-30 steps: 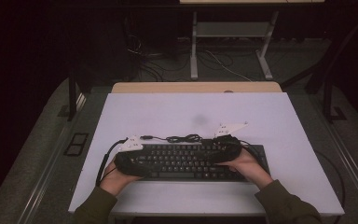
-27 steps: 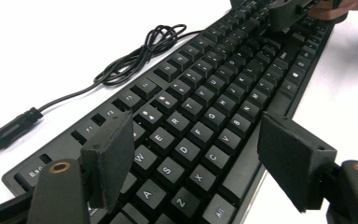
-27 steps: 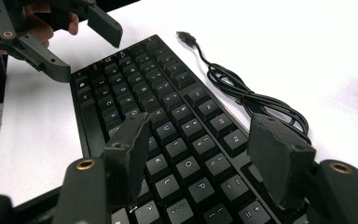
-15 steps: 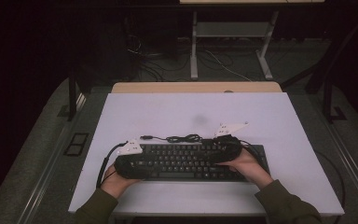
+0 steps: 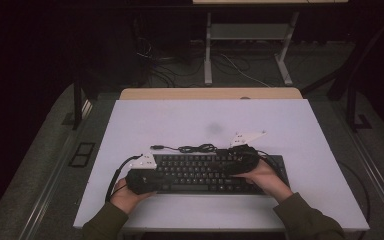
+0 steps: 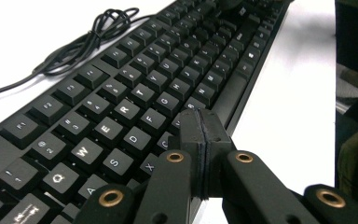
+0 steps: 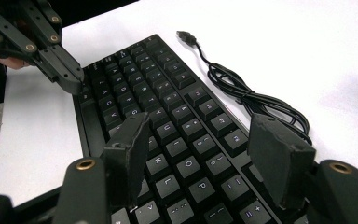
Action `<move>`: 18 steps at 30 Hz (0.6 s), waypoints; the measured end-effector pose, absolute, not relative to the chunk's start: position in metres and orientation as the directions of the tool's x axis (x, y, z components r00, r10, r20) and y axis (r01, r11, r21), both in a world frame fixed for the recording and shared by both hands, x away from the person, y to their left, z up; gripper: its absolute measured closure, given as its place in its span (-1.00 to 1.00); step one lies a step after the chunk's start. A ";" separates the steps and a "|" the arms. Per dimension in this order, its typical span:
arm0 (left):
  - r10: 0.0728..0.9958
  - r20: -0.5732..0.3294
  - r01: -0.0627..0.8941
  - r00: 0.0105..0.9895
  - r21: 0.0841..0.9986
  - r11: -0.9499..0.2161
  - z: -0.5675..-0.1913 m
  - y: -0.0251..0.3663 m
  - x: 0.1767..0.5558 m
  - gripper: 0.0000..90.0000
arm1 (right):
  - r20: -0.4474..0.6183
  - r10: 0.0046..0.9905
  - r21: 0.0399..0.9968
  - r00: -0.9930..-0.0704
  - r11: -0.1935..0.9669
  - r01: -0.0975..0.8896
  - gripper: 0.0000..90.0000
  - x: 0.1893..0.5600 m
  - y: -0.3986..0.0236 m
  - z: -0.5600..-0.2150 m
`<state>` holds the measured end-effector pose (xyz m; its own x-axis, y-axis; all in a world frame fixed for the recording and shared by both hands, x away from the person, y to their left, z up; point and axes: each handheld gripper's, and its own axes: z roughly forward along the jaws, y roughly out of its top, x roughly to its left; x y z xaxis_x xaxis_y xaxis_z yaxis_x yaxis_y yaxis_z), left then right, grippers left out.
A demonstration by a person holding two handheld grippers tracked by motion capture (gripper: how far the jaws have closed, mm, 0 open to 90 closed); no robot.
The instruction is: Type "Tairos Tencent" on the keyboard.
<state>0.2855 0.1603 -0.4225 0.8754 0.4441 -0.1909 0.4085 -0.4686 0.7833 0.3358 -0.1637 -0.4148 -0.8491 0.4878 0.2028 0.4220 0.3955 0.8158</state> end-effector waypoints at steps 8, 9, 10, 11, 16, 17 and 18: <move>0.430 -0.177 0.402 0.885 0.755 -0.517 -0.429 0.155 0.286 0.98 | 0.203 0.488 0.816 -0.849 0.395 0.423 -0.16 0.336 -0.164 -0.415; 0.432 -0.171 0.402 0.886 0.749 -0.527 -0.430 0.154 0.287 0.98 | 0.203 0.488 0.816 -0.849 0.395 0.422 -0.16 0.336 -0.164 -0.415; 0.430 -0.165 0.398 0.888 0.744 -0.537 -0.431 0.153 0.287 0.98 | 0.203 0.488 0.816 -0.849 0.395 0.422 -0.16 0.336 -0.164 -0.415; 0.431 -0.168 0.402 0.887 0.741 -0.538 -0.432 0.152 0.287 0.98 | 0.203 0.488 0.816 -0.849 0.396 0.422 -0.16 0.336 -0.164 -0.415; 0.431 -0.158 0.397 0.888 0.736 -0.549 -0.434 0.152 0.288 0.98 | 0.202 0.487 0.815 -0.850 0.398 0.422 -0.16 0.336 -0.164 -0.414; 0.434 -0.162 0.402 0.886 0.735 -0.546 -0.434 0.152 0.288 0.98 | 0.201 0.487 0.815 -0.850 0.398 0.421 -0.16 0.336 -0.164 -0.414; 0.432 -0.161 0.400 0.887 0.735 -0.547 -0.434 0.152 0.288 0.98 | 0.202 0.487 0.815 -0.850 0.398 0.421 -0.16 0.336 -0.164 -0.414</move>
